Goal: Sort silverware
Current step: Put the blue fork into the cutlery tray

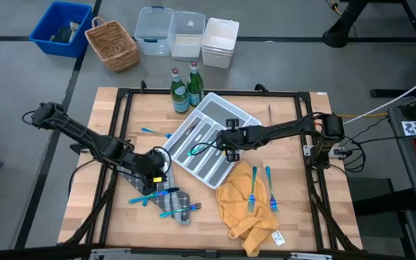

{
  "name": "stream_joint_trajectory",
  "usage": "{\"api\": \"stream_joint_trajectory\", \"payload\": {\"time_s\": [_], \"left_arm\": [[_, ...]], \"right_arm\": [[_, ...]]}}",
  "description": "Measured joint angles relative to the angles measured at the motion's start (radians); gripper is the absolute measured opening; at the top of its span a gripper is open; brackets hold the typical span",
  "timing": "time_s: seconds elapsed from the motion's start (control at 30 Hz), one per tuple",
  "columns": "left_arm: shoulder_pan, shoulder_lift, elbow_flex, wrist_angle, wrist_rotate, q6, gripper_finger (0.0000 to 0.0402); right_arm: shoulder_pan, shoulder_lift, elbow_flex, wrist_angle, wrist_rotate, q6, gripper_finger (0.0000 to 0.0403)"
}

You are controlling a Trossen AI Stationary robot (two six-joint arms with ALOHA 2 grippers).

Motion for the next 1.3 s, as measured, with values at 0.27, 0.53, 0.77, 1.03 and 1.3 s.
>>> {"api": "stream_joint_trajectory", "payload": {"time_s": [0.27,0.53,0.77,1.03,1.3], "left_arm": [[0.000,0.001,0.000,-0.001,-0.012,0.000,0.0060],[0.000,0.001,0.000,0.002,-0.014,0.000,0.0060],[0.000,0.001,0.000,0.000,-0.015,0.005,0.0060],[0.000,0.001,0.000,0.039,-0.036,0.041,0.0060],[0.039,0.000,0.000,0.259,-0.181,0.166,0.0060]], "right_arm": [[0.000,0.025,0.001,0.029,-0.001,-0.071,0.0099],[0.002,0.053,0.003,0.059,0.042,-0.074,0.0094],[0.001,0.056,0.001,0.069,0.055,-0.075,0.0026],[0.000,0.056,0.001,0.072,0.043,-0.077,0.0014],[0.000,0.056,0.001,0.072,0.035,-0.078,0.0021]]}}
